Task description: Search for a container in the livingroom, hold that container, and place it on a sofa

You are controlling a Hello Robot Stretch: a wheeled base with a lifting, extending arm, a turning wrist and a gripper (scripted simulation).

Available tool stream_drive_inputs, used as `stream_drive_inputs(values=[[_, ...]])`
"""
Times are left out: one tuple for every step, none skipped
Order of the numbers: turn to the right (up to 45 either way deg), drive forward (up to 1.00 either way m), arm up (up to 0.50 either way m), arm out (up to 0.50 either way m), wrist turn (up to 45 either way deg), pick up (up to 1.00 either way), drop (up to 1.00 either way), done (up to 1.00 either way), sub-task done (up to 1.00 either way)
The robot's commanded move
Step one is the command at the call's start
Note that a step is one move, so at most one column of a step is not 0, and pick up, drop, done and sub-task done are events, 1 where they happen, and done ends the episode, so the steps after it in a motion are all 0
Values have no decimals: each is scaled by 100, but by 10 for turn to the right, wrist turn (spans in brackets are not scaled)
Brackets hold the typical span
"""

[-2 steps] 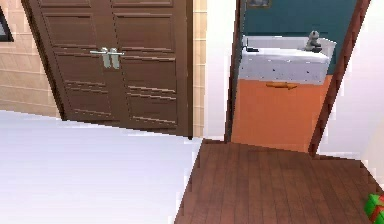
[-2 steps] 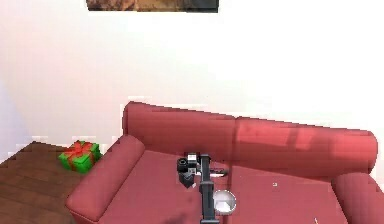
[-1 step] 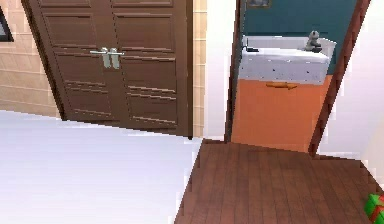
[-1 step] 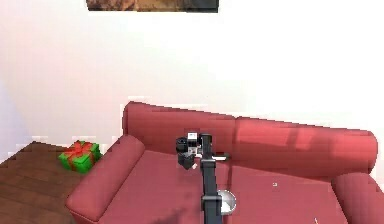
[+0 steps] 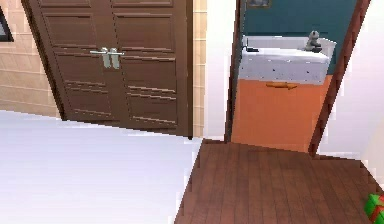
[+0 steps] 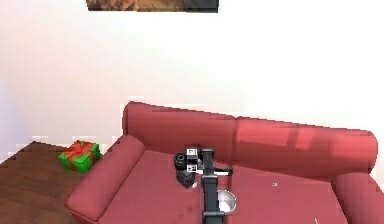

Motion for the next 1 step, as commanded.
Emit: stream_drive_inputs(values=[[0,0,0,0,0,0,0,100,0]])
